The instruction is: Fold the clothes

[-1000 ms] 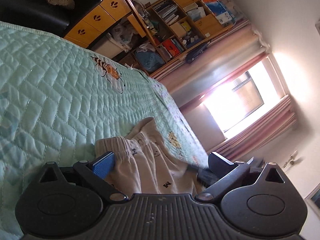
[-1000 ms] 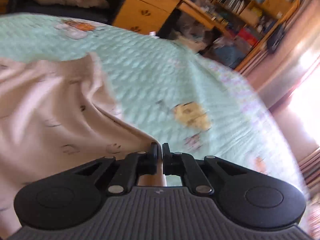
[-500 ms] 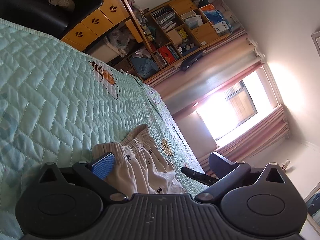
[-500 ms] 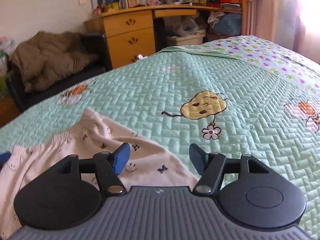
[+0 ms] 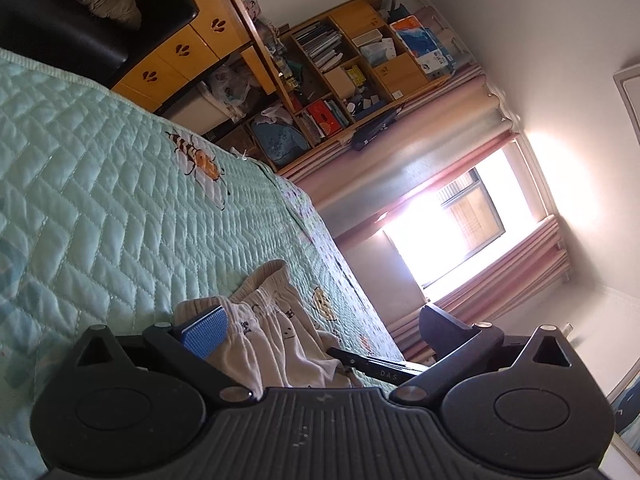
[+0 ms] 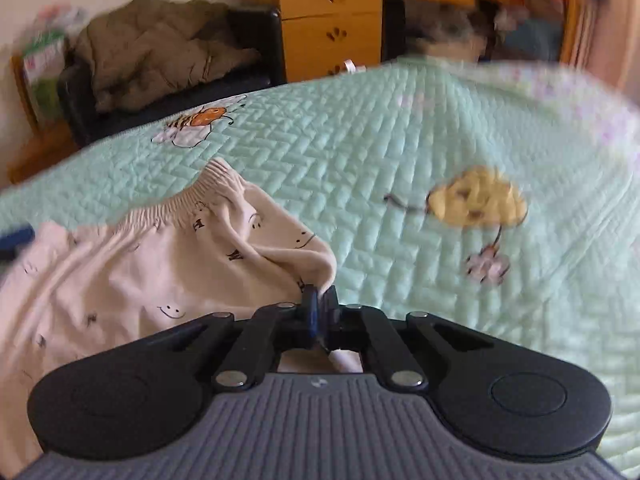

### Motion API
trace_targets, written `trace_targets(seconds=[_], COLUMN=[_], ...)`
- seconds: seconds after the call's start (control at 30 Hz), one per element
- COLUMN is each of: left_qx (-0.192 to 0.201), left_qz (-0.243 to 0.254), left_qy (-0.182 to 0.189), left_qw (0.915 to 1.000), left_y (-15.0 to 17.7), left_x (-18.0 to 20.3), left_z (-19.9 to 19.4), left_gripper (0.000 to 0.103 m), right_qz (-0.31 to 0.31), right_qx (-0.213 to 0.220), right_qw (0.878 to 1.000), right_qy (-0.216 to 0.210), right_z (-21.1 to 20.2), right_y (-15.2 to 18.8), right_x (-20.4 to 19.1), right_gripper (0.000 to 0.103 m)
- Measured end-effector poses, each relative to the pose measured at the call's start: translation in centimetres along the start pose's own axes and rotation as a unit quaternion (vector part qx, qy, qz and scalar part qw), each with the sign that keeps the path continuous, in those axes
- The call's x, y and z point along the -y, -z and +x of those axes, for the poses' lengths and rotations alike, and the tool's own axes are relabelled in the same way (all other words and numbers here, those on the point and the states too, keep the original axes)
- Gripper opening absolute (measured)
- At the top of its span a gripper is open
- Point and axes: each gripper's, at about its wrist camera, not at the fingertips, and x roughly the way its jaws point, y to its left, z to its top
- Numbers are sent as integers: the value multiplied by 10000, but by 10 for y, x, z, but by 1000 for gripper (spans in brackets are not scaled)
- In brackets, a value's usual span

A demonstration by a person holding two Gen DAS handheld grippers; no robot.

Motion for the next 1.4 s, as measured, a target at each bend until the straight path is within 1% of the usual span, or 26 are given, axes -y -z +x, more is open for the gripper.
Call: trace_targets(seconds=[0.07, 0.1, 0.17, 0.23, 0.3, 0.33, 0.37, 0.4, 0.47, 0.5, 0.53, 0.57, 0.6, 0.63, 0.7, 0.73, 0.8, 0.9, 0.97, 1.0, 1.03, 1.07, 1.17, 1.27, 1.3, 1.4], left_qx=[26, 39, 49, 31, -7, 9, 32, 54, 99, 122, 144, 167, 189, 212, 249, 267, 309, 438, 557, 605, 637, 666, 647, 611, 608, 514], left_qz=[27, 43, 68, 72, 97, 91, 83, 74, 57, 48, 40, 31, 23, 14, -11, -24, -52, -138, -245, -302, -336, -366, -331, -234, -115, 561], left_qy=[-30, -47, -66, -86, -118, -121, -122, -124, -126, -127, -128, -129, -130, -131, -123, -118, -104, -112, -162, -193, -211, -227, -275, -352, -413, -610], left_qw=[10000, 10000, 9999, 9999, 9999, 9999, 9999, 9999, 9999, 9998, 9998, 9998, 9997, 9997, 9996, 9996, 9995, 9989, 9980, 9975, 9972, 9968, 9970, 9972, 9972, 9952], left_y=[1, 1, 1, 2, 3, 3, 3, 2, 2, 1, 1, 1, 1, 0, -1, -1, -2, -3, -5, -6, -7, -8, -11, -12, -12, -9], left_x=[1, 2, 3, 3, 2, 2, 2, 1, 1, 1, 0, 0, 0, -1, -1, -1, -1, -3, -7, -9, -11, -12, -13, -11, -8, 8], left_z=[0, 0, 1, 2, 4, 4, 3, 2, 0, -1, -2, -3, -4, -5, -8, -9, -12, -18, -23, -25, -27, -29, -32, -32, -32, -26], left_gripper=[102, 102, 102, 102, 102, 102, 102, 102, 102, 102, 102, 102, 102, 102, 102, 102, 102, 102, 102, 102, 102, 102, 102, 102, 102, 102], right_qz=[-606, -997, -1332, -1735, -1823, -2001, -2049, -2095, -2175, -2181, -1966, -1745, -1293, -832, 95, 568, 1257, 1574, 1645, 1594, 1466, 1271, 1333, 834, 665, -141], right_qx=[39, -14, -91, -117, -237, -261, -273, -284, -209, -132, -90, -50, 109, 270, 590, 810, 946, 869, 703, 483, 45, -379, -119, 378, 544, 420], right_qw=[9943, 9849, 9711, 9555, 9557, 9483, 9468, 9453, 9436, 9439, 9491, 9539, 9632, 9703, 9771, 9778, 9816, 9831, 9802, 9827, 9884, 9907, 9871, 9910, 9912, 9891], right_qy=[872, 1413, 1980, 2384, 2301, 2449, 2467, 2483, 2486, 2476, 2460, 2443, 2352, 2255, 2042, 1847, 1085, -333, -854, -805, -391, 310, 878, 976, 1007, 1403], right_z=[-1, 4, 18, 37, 55, 64, 68, 73, 74, 68, 60, 52, 38, 24, -5, -22, -48, -61, -53, -42, -26, -12, -17, -26, -29, 2], right_y=[-7, -10, -18, -20, -22, -18, -14, -11, -4, -1, -1, -2, -4, -5, -9, -8, -3, 8, 17, 23, 28, 34, 32, 8, 0, -34], right_x=[-9, -14, -17, -24, -26, -27, -28, -28, -28, -27, -22, -17, -12, -8, 0, -1, -9, -40, -57, -64, -69, -70, -67, -82, -86, -90], right_gripper=[3, 3, 3, 4, 4, 5, 6, 11, 13, 20, 33, 40, 57, 65, 65, 65, 65, 65, 65, 65, 64, 62, 62, 62, 62, 62])
